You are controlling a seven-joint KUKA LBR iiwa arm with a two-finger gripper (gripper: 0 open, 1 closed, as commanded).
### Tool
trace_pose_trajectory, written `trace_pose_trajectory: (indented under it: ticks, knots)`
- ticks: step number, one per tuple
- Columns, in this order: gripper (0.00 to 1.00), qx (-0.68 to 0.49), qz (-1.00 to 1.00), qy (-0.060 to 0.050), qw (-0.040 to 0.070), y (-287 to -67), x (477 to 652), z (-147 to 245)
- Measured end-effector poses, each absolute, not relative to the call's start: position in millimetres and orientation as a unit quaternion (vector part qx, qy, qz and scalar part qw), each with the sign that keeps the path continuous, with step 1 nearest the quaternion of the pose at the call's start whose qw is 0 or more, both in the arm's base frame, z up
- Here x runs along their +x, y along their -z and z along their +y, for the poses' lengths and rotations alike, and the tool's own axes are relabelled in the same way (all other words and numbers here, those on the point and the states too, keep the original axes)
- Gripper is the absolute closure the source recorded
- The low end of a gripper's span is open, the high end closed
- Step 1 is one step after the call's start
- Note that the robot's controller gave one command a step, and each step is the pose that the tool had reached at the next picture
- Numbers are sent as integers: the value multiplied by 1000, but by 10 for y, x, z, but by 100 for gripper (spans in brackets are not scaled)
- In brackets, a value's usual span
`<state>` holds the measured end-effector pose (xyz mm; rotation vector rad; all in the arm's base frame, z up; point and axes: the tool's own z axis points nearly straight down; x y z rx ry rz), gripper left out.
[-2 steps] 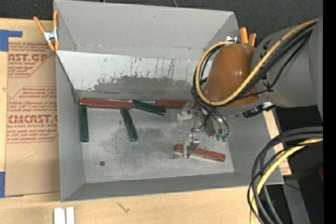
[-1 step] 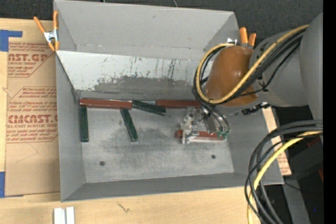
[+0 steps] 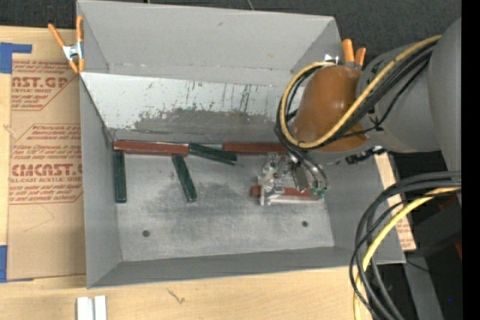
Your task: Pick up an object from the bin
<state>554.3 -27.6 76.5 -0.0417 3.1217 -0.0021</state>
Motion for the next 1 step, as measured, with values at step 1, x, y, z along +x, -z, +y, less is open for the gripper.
trace_pose_trajectory:
  ticks: [1]
  knots:
    - [100,-15,1000,0,3,-2352,5675,-327]
